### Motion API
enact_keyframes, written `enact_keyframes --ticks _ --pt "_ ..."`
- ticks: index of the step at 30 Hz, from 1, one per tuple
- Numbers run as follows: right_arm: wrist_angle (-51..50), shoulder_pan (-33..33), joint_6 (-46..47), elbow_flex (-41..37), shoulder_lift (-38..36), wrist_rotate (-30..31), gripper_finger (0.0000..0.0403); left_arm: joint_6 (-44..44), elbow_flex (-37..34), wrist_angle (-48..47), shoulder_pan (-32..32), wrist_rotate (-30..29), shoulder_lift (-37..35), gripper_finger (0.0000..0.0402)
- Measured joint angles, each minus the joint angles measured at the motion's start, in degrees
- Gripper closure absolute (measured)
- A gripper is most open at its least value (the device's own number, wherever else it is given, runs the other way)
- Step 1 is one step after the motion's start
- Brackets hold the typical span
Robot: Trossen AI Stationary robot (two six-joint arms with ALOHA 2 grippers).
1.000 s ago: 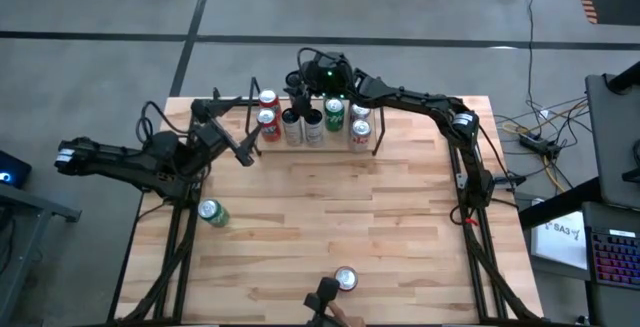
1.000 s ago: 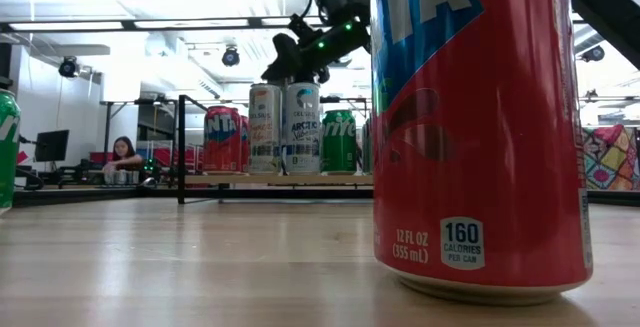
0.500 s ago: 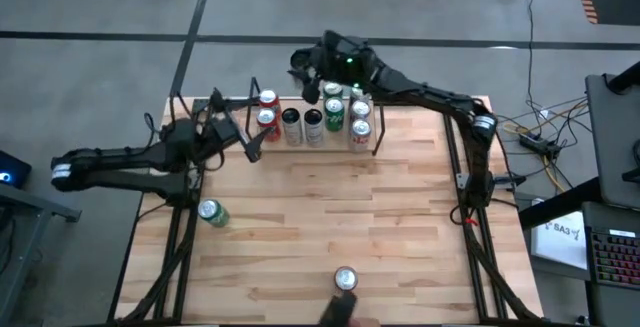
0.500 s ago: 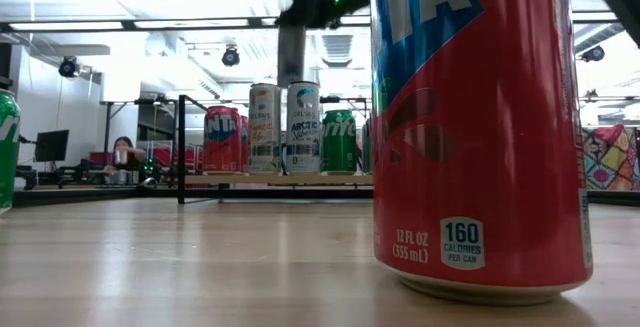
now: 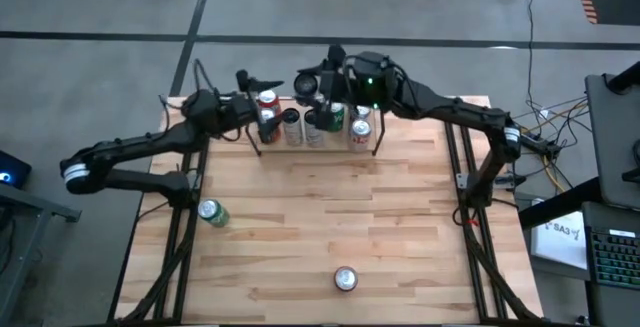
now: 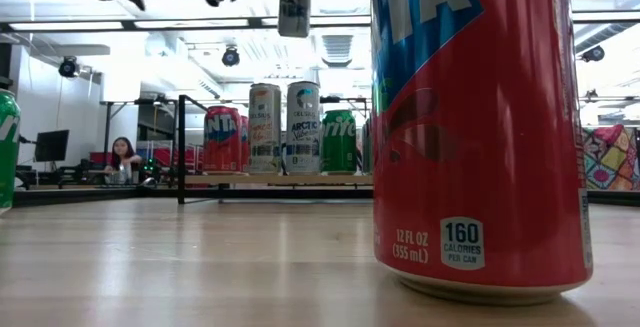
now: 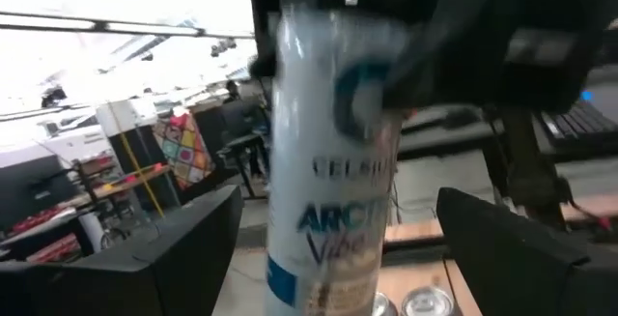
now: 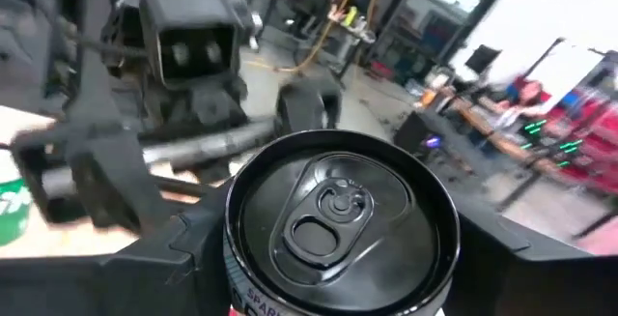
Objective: Sort soda cans
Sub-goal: Put the white blue soda can on the shelf and align it with the other white blue soda can
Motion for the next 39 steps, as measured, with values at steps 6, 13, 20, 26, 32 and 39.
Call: enact_keyframes --ticks 6,13,20,26,32,39 --pt "-2.03 3.55 -3.35 0.0 -0.58 6.74 0.0161 1.6 1.98 -1.34 0.09 2.99 4.01 0.0069" --pt "-1.42 4.21 -1.24 0.0 -0.58 6.27 0.0161 -2.0 1.98 3.77 0.08 5.35 7.81 0.0069" --pt "-0.24 4.69 1.49 0.0 -0.58 4.51 0.0161 -4.77 2.22 8.8 0.06 5.29 12.45 0.0071" --pt "-0.12 5.26 1.35 0.0 -0.58 4.21 0.0161 -6.05 3.14 10.25 -0.11 5.26 14.79 0.0113" --pt "0.1 5.44 1.12 0.0 -0.58 4.35 0.0118 -6.92 2.54 10.66 -0.92 5.26 14.23 0.0167" --pt "-2.55 6.65 3.2 0.0 -3.51 4.3 0.0072 -11.44 -0.32 11.67 -2.07 8.72 9.94 0.0167"
